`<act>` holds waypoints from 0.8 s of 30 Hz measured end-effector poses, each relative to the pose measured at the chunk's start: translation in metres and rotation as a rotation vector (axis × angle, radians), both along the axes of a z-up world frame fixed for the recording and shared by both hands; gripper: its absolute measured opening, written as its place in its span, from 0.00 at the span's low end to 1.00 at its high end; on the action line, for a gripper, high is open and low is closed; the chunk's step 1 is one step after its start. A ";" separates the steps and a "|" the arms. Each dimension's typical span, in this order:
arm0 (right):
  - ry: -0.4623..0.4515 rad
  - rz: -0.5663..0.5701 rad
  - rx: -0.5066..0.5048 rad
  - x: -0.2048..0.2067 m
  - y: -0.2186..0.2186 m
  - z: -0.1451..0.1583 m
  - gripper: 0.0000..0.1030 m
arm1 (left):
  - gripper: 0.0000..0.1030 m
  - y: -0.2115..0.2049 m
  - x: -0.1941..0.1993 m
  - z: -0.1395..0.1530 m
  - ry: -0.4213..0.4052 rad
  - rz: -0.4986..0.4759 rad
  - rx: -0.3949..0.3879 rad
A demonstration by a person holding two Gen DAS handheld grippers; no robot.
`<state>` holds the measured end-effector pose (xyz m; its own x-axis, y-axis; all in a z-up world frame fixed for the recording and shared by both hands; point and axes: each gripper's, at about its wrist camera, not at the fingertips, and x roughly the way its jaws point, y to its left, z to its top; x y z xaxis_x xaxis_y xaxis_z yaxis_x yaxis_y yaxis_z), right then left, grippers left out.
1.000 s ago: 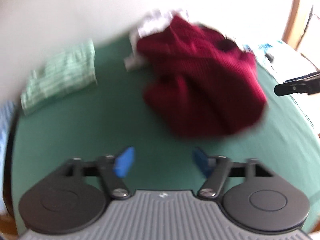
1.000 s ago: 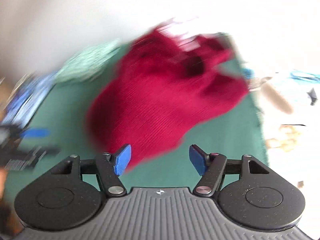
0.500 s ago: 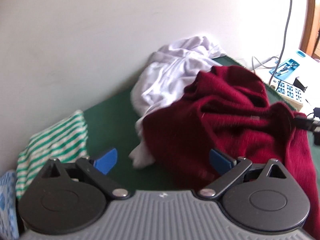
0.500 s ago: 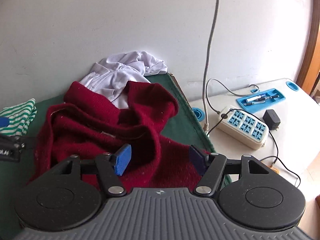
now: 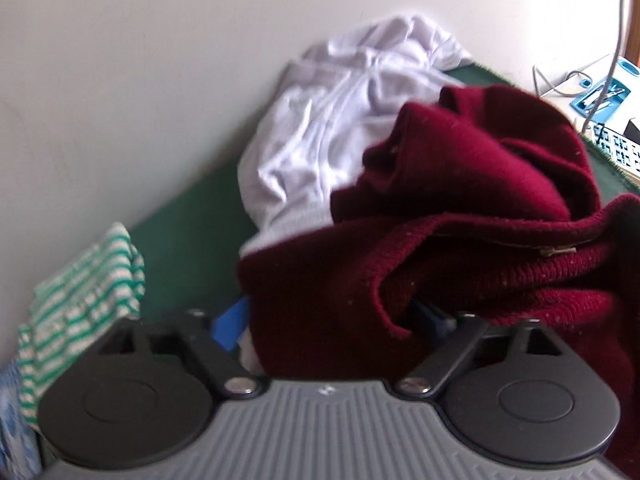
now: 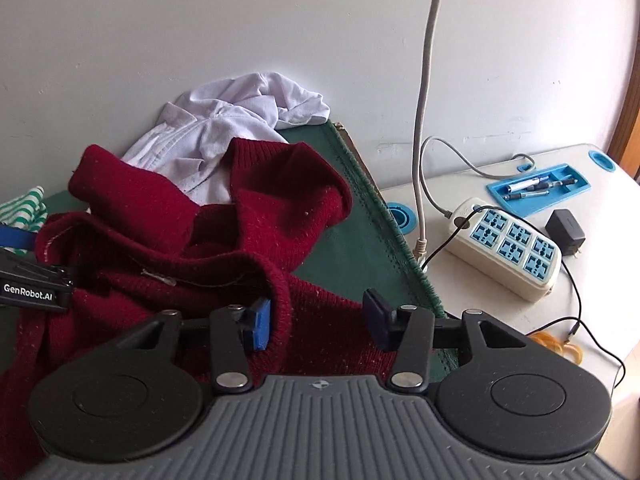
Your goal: Fold clothes
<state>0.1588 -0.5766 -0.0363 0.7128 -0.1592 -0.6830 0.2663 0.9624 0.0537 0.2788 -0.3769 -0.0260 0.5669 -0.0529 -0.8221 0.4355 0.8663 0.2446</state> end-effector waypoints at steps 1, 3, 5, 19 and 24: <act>0.002 0.015 -0.019 0.001 0.003 -0.003 0.45 | 0.69 0.001 0.000 -0.003 0.002 0.008 -0.005; -0.006 0.032 -0.034 0.001 0.007 -0.005 0.17 | 0.59 0.001 -0.004 -0.008 -0.008 0.023 -0.013; -0.041 0.013 0.007 -0.007 0.005 -0.002 0.10 | 0.46 0.001 -0.010 -0.011 -0.020 0.031 -0.018; -0.117 0.087 0.143 -0.158 0.057 0.035 0.07 | 0.11 0.087 -0.180 0.022 -0.089 0.014 -0.146; -0.052 0.080 0.102 -0.196 0.084 0.026 0.07 | 0.11 0.107 -0.241 0.012 -0.056 0.002 -0.171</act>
